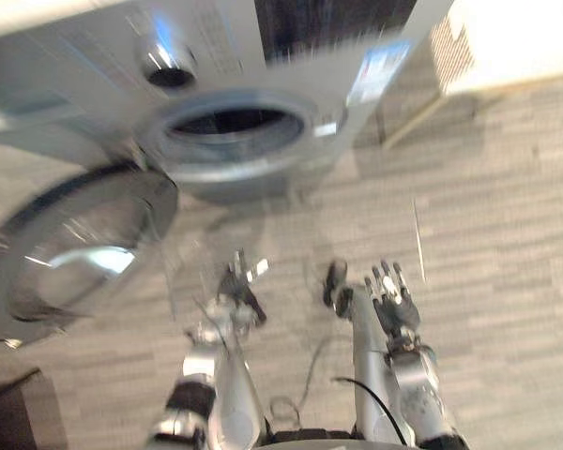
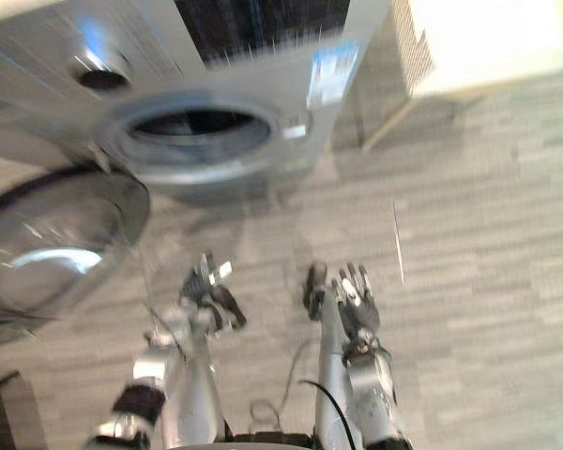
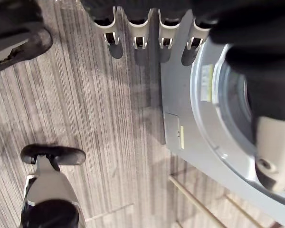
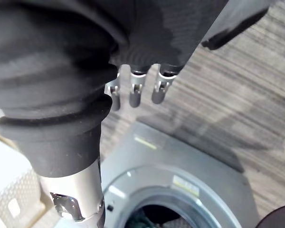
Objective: Pick up the laundry basket with both hands and put the clothes into the washing machine.
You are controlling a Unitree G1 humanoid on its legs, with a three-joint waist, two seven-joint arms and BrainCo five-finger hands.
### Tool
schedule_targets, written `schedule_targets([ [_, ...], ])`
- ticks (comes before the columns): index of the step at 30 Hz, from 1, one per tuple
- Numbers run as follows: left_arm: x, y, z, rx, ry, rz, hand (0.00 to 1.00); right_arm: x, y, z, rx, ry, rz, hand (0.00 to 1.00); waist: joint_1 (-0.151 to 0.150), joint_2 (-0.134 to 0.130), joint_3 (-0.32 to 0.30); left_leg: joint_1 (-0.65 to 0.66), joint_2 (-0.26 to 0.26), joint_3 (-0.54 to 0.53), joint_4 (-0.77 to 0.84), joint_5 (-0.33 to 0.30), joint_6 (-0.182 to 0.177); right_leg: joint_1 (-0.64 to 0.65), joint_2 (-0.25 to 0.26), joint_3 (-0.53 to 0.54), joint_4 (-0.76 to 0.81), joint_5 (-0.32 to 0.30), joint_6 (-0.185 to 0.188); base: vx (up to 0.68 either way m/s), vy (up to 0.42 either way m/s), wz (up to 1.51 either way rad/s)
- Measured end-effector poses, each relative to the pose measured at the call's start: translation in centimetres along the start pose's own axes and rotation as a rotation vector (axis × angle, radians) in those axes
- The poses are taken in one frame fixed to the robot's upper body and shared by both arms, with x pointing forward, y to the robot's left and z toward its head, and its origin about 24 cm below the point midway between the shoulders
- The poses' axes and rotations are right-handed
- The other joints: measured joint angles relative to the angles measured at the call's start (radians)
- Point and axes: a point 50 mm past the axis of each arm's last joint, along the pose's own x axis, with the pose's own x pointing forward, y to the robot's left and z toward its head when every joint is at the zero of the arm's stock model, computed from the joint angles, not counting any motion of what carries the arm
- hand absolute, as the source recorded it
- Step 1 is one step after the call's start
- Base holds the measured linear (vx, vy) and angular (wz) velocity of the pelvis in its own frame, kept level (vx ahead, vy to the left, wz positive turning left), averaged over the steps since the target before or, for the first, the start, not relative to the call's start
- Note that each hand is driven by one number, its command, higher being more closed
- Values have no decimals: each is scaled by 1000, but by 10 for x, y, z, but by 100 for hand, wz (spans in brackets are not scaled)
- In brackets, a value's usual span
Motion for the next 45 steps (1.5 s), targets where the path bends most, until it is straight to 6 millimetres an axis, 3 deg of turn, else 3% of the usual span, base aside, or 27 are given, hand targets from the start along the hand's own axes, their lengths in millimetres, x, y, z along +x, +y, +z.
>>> schedule_targets([
  [1,-15,4,-22,-41,63,10,0,-14,-21,-7,-68,56,-69,0,5,3,-67,68,-19,10,-63,9,-9,62,-1,-4,-41,0,1,117,-25,14],
  [4,-30,13,-50,-78,160,55,0,-38,-61,-23,-183,182,-223,0,-6,-8,-167,199,-89,8,-263,81,-26,203,-19,-54,-175,12,24,155,-54,53],
  [6,-41,17,-71,-115,236,76,0,-62,-99,-33,-262,309,-377,0,-12,-4,-252,292,-132,-12,-432,140,-40,316,-23,-117,-302,34,38,183,-82,64],
  [9,-51,26,-83,-193,271,138,0,-87,-135,-30,-325,392,-541,0,-13,21,-303,369,-143,-54,-516,202,-43,445,-8,-187,-402,59,42,180,-16,51],
  [10,-52,31,-83,-208,266,166,0,-90,-138,-30,-336,401,-559,0,-13,24,-307,384,-144,-57,-527,209,-46,468,-4,-193,-419,65,41,210,58,38],
  [12,-60,71,-66,-307,155,375,0,-99,-148,-29,-367,435,-611,0,0,27,-347,455,-152,-72,-574,219,-54,593,24,-228,-554,121,45,211,74,29],
  [15,-68,110,-15,-291,-85,538,0,-102,-152,-28,-414,470,-619,0,4,25,-365,509,-182,-102,-615,220,-54,681,16,-267,-617,140,61,140,85,36],
  [16,-69,117,-6,-251,-116,568,0,-102,-152,-29,-418,477,-615,0,5,25,-370,513,-188,-106,-620,220,-54,688,12,-270,-621,142,63,62,88,28],
  [19,-80,148,40,9,-236,763,0,-95,-147,-31,-430,487,-590,0,7,28,-396,537,-233,-113,-685,241,-36,698,-19,-282,-634,155,82,44,104,18],
  [24,-93,185,108,263,-412,1056,0,-90,-134,-50,-408,520,-539,0,31,16,-404,533,-297,-102,-755,275,-3,660,-65,-260,-649,187,105,-26,139,-1],
  [25,-94,202,130,338,-438,1139,0,-90,-131,-56,-423,551,-514,0,32,1,-406,526,-311,-102,-755,276,-2,652,-73,-255,-650,194,115,-64,86,-2],
  [27,-93,223,148,409,-418,1215,0,-88,-128,-58,-436,564,-489,0,33,-17,-411,512,-321,-96,-755,278,1,633,-83,-243,-649,202,117,-71,77,-7],
  [29,-88,249,176,500,-348,1285,0,-84,-124,-59,-438,555,-468,0,33,-53,-404,478,-330,-96,-750,287,15,601,-90,-239,-652,219,116,-96,55,-1],
  [32,-84,270,203,611,-244,1290,0,-80,-121,-57,-441,535,-453,0,32,-96,-383,419,-328,-102,-733,294,25,559,-86,-238,-670,245,109,-132,13,4],
  [33,-81,276,213,651,-197,1272,0,-79,-121,-56,-443,533,-456,0,30,-124,-377,392,-326,-105,-724,299,31,542,-82,-240,-683,258,108,-117,-8,1],
  [34,-80,280,216,670,-166,1261,0,-79,-121,-56,-443,532,-458,0,30,-128,-374,373,-323,-105,-716,299,32,528,-80,-239,-688,265,102,-103,-11,0],
  [36,-82,295,217,660,-56,1230,0,-78,-119,-55,-444,524,-454,0,28,-166,-358,317,-312,-98,-687,299,32,489,-69,-231,-713,294,93,-84,-12,-10],
  [37,-83,299,215,651,-27,1218,0,-77,-118,-55,-444,518,-449,0,28,-169,-350,304,-308,-94,-674,297,34,483,-65,-226,-720,299,92,-69,-19,-22],
  [38,-85,304,208,631,27,1192,0,-74,-116,-53,-447,504,-438,0,31,-188,-338,286,-295,-81,-652,290,35,468,-57,-212,-724,310,81,-74,-27,-27],
  [41,-85,309,187,503,88,1138,0,-64,-108,-48,-443,458,-405,0,32,-210,-312,230,-255,-58,-561,252,31,431,-40,-180,-724,328,63,-80,-28,-35],
  [45,-66,298,164,269,34,1025,0,-55,-100,-43,-411,392,-384,0,30,-202,-278,151,-188,-54,-423,186,28,397,-5,-155,-716,350,51,-117,-16,-30],
])
